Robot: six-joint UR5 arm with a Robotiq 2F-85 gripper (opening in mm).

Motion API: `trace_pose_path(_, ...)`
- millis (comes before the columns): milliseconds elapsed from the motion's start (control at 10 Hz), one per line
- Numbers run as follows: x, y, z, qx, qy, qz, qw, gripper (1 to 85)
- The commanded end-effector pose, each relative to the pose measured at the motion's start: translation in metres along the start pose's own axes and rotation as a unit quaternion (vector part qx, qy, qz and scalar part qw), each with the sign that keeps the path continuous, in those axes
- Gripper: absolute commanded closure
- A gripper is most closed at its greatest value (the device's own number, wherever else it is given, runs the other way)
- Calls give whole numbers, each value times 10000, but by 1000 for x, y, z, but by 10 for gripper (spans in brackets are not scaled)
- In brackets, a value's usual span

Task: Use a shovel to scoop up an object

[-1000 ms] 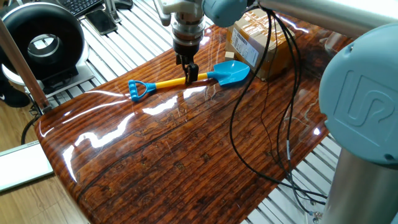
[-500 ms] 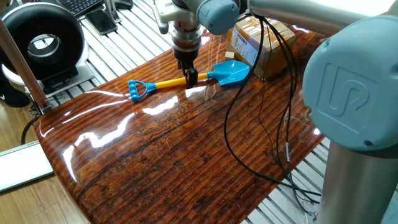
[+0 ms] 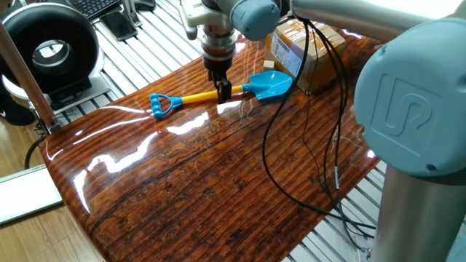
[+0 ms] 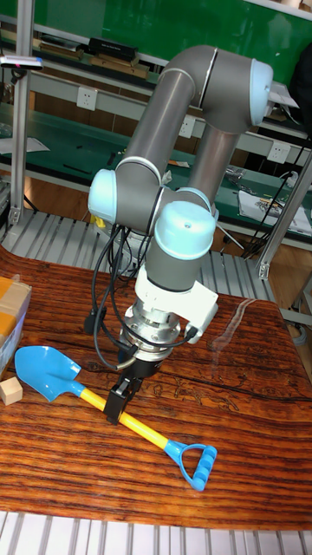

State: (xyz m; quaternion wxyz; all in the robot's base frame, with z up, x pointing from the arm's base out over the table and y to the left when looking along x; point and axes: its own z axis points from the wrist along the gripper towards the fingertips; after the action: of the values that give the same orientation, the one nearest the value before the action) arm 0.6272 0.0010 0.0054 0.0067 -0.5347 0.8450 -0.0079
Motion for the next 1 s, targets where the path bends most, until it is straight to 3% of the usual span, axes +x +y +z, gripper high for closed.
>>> trace_pose_path(0, -9, 12, 0, -212, -173, 80, 9996, 83)
trace_pose_path(400, -8, 16, -3, -217, -162, 148, 9995, 77)
trace_pose_path(600, -3, 8, -3, -70, -72, 132, 9999, 93)
trace_pose_path(900, -3, 9, -3, -83, -65, -6, 9999, 107)
